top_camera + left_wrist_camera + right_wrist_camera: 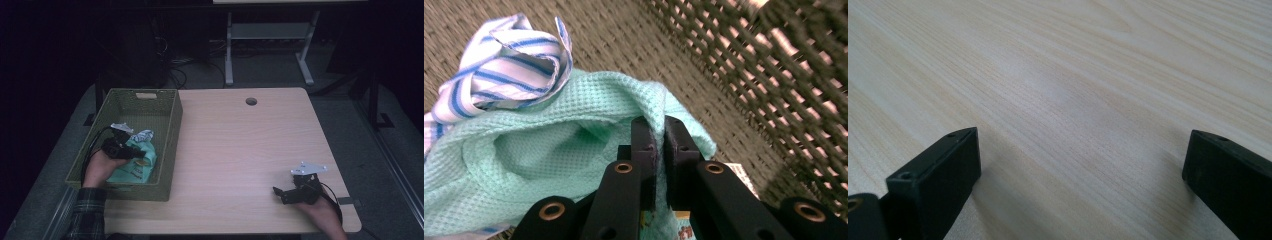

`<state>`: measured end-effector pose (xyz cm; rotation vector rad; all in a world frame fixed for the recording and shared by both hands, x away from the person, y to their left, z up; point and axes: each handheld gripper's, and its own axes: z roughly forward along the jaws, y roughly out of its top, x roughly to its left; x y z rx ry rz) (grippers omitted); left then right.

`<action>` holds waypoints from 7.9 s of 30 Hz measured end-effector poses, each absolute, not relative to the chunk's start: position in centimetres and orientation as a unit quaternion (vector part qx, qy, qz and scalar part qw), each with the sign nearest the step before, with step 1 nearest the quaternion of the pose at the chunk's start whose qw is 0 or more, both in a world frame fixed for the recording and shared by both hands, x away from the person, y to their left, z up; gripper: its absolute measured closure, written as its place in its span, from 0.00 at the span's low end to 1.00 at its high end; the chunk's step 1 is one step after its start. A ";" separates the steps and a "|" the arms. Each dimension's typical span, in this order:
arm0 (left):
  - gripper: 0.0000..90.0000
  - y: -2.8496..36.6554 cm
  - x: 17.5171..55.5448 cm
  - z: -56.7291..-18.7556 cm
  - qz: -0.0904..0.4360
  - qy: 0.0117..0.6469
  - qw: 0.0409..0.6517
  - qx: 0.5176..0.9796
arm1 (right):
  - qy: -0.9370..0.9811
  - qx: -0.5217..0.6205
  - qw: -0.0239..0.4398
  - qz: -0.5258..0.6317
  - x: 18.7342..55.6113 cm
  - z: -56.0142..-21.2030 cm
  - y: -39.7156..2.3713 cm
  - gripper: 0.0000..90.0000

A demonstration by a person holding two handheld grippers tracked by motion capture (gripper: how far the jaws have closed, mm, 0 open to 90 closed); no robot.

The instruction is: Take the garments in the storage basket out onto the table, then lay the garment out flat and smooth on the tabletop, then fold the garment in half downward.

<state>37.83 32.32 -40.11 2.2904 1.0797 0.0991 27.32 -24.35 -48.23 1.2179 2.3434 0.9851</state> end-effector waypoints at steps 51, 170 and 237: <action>0.95 31.3 36.0 -30.8 0.120 0.329 0.476 0.807 | 0.821 0.426 0.161 0.345 27.3 -48.2 -24.4 0.02; 0.59 3.4 36.7 -42.4 0.021 0.217 0.419 0.881 | 0.820 0.428 0.160 0.344 27.3 -48.2 -24.3 0.02; 1.00 9.2 31.7 -45.9 0.034 0.237 0.330 0.913 | 0.822 0.376 0.104 0.415 33.2 -41.4 -21.4 0.41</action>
